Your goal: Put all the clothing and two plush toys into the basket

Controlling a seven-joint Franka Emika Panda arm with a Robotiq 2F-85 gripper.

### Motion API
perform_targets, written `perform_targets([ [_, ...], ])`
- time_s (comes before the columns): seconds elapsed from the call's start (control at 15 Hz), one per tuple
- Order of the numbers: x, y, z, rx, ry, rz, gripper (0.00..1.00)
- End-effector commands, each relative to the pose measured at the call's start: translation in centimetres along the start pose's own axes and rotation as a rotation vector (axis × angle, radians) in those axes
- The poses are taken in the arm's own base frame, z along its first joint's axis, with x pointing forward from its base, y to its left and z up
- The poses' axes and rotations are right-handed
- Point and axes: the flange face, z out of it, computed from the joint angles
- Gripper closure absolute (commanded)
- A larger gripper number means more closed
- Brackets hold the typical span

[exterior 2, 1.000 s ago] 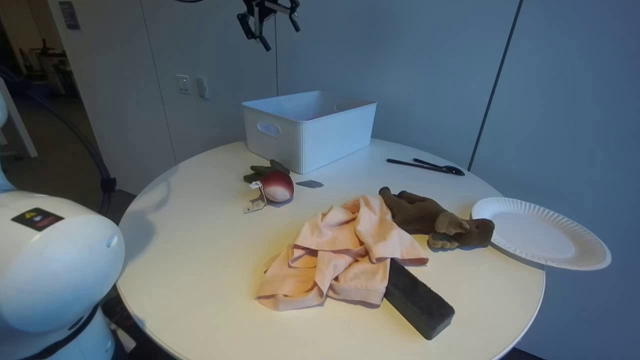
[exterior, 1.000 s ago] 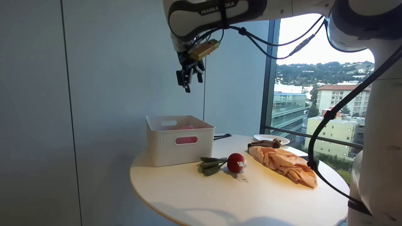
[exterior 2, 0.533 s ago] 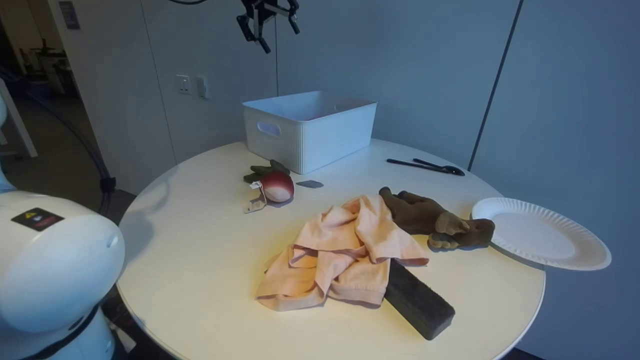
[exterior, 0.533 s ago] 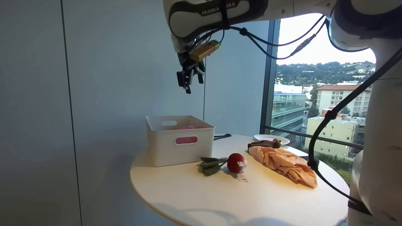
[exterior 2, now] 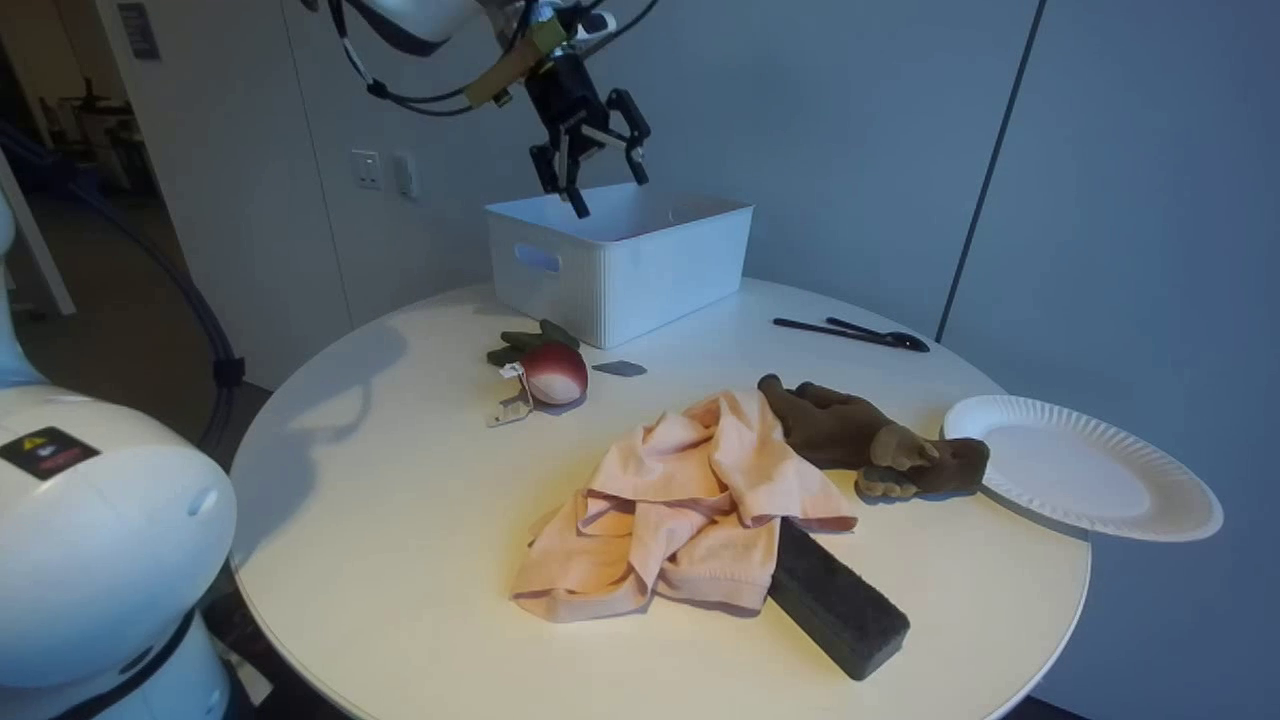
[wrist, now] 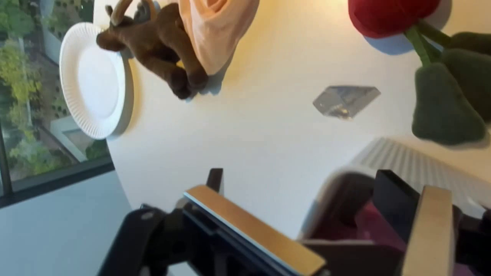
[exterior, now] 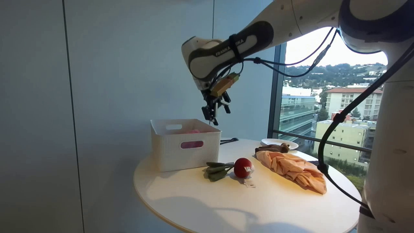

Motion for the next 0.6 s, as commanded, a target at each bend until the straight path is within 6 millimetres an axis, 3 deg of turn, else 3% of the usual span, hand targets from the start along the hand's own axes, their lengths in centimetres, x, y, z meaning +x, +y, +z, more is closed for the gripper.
perform_targets([
  [0.0, -2.9, 0.9, 9.0, 0.035, -0.102, 0.087, 0.0],
  [0.13, -4.2, 0.7, 14.4, 0.103, -0.084, 0.046, 0.0],
  [0.33, -5.7, -1.1, 20.4, 0.231, -0.03, -0.066, 0.0],
  [0.47, -6.6, -2.4, 23.2, 0.301, -0.017, -0.143, 0.0],
  [0.53, -5.5, -1.6, 22.1, 0.245, -0.051, -0.085, 0.0],
])
